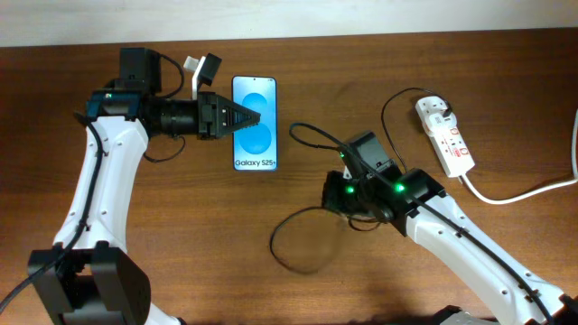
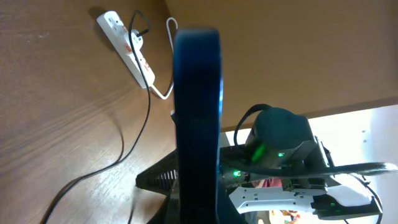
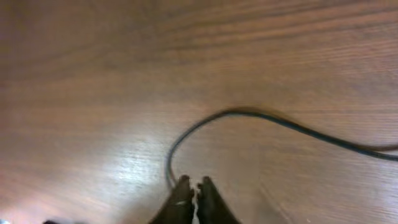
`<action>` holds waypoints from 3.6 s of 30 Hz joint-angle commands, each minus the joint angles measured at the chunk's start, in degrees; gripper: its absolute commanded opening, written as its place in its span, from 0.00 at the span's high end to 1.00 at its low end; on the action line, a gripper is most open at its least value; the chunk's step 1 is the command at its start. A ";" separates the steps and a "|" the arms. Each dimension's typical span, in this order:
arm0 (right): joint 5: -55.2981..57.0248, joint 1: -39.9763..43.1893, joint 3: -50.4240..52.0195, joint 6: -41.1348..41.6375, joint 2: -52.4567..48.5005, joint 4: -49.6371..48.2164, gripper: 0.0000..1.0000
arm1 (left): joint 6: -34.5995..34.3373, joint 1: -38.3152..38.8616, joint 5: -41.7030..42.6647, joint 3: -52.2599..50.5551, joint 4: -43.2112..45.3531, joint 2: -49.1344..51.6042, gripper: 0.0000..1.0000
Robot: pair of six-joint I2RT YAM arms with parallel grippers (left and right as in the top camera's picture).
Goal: Plug charger to phone and switch on socket
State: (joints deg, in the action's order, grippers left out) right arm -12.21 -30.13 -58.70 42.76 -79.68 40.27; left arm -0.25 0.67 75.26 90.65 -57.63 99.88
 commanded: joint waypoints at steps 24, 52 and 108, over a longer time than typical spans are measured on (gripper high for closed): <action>7.69 -8.55 31.36 37.27 3.15 -8.02 0.67 | -0.11 -0.09 1.18 0.46 -0.24 -1.20 1.00; -28.72 -8.48 16.17 -14.82 18.88 -22.49 0.96 | 0.37 5.01 -3.04 0.46 -1.38 -1.20 1.00; -24.94 -8.41 1.68 -16.81 3.74 -22.08 0.96 | 5.09 4.96 -2.75 0.46 -2.08 -1.20 1.00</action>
State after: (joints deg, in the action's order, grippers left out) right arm -35.62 -40.10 -55.94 26.41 -75.33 18.22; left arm 3.68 5.56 69.67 90.63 -59.68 99.88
